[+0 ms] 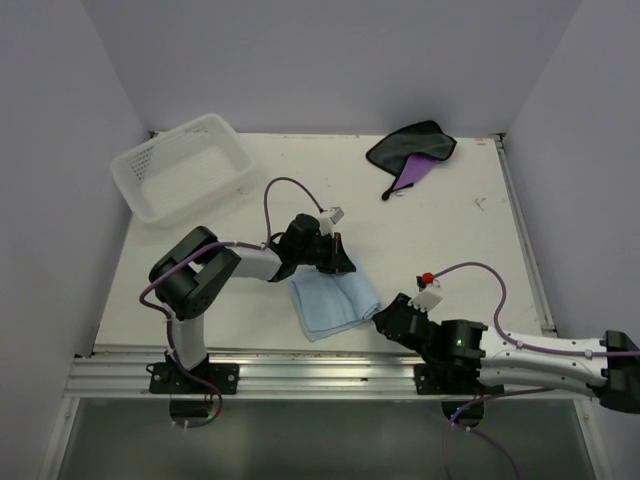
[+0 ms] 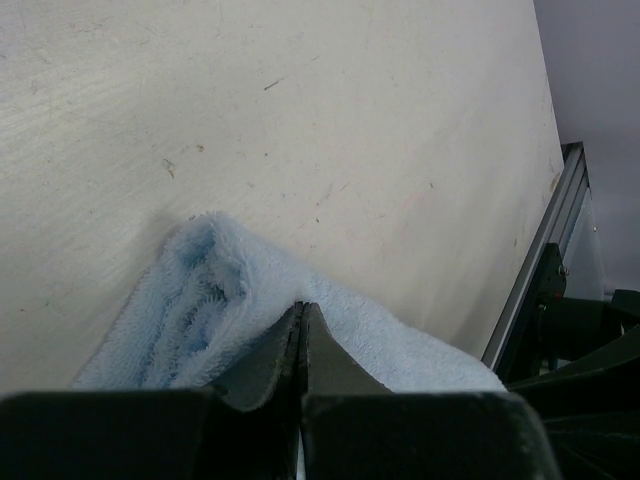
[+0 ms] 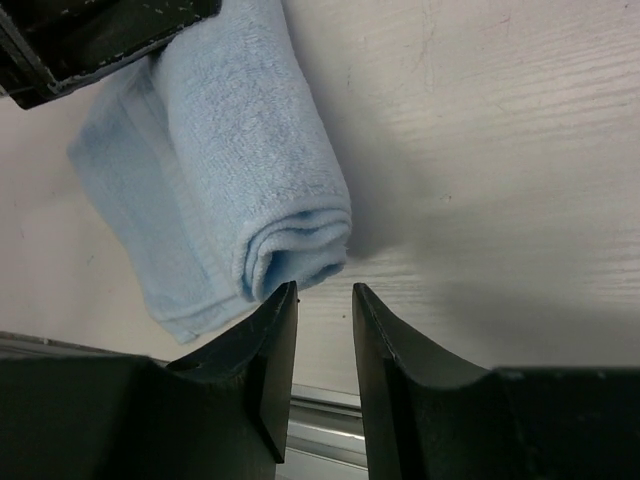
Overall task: Roll the towels
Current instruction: Roll the towel
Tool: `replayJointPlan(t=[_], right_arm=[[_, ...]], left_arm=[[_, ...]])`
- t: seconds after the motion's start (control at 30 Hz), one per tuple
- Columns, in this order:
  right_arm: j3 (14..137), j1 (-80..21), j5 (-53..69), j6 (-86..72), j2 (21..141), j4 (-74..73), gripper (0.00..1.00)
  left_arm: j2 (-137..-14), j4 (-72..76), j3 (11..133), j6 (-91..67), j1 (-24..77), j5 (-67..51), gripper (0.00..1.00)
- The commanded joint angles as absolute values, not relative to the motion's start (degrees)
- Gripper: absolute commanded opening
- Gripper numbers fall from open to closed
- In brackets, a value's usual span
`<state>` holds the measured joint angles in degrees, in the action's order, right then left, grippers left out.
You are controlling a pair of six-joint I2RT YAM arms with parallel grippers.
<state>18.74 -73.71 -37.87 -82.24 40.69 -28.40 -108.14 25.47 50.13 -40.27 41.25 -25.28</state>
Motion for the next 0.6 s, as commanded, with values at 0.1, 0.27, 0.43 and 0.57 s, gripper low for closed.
replayJointPlan(t=[0.1,0.27,0.43,0.57], right_arm=[[16.17,-71.11,-38.41,-87.37,39.9,-24.17,0.41],[15.65,-69.44,-38.06,-86.93,39.99,-22.94,0.47],[15.12,-68.29,-38.32,-84.56,39.46,-19.34,0.47],[14.94,-67.15,-37.88,-83.67,40.51,-16.97,0.45]], left_arm=[[-106.17,23.29,49.57,-38.23,40.43,-24.35,0.0],[-105.91,23.12,49.92,-38.23,40.43,-24.52,0.0],[-105.82,23.03,49.92,-38.23,40.43,-24.7,0.0],[-105.91,23.2,49.66,-38.32,40.43,-24.87,0.0]])
